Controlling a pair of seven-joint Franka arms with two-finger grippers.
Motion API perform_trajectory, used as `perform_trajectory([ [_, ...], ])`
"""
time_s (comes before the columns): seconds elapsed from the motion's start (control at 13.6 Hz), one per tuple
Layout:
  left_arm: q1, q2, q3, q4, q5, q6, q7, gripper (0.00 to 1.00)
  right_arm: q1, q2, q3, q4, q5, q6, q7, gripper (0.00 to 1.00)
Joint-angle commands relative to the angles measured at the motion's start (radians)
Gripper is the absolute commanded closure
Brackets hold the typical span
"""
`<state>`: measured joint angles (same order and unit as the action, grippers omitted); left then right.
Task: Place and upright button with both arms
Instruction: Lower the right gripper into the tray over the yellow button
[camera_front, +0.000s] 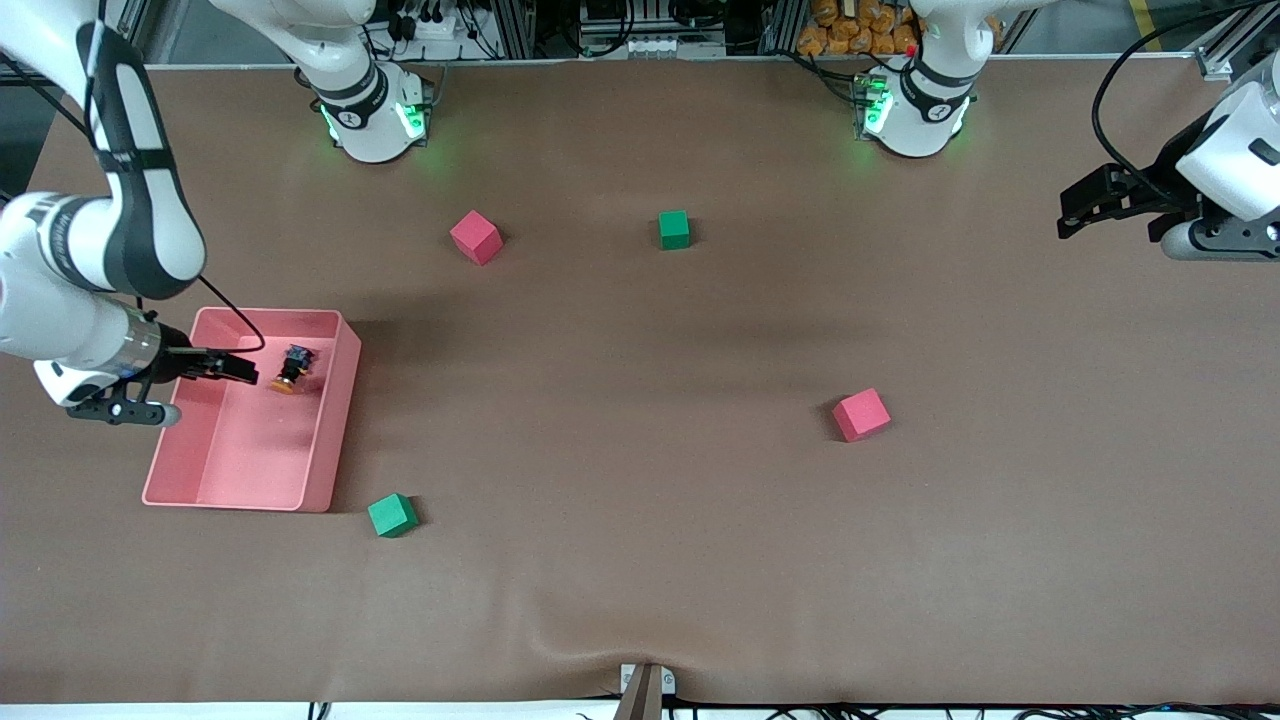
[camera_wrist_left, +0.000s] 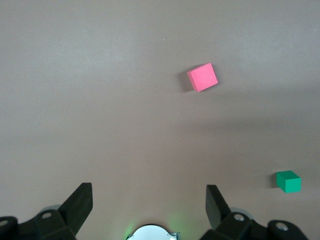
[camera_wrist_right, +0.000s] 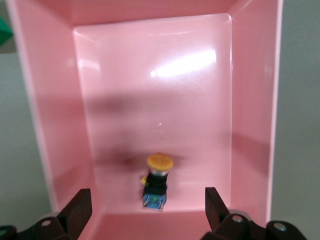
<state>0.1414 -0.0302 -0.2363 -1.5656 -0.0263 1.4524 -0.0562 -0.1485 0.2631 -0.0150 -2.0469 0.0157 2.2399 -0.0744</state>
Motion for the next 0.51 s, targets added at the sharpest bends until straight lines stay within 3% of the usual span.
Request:
perform_trajectory([
  [0.0, 0.004, 0.006, -0.003, 0.015, -0.004, -0.017, 0.004, 0.0, -0.006, -0.002, 0.01, -0.12, -0.008, 0.145, -0.012, 0.0],
  [0.44, 0.01, 0.006, -0.003, 0.016, -0.004, -0.018, 0.01, 0.0, -0.008, 0.035, 0.01, -0.122, -0.008, 0.162, -0.012, 0.0],
])
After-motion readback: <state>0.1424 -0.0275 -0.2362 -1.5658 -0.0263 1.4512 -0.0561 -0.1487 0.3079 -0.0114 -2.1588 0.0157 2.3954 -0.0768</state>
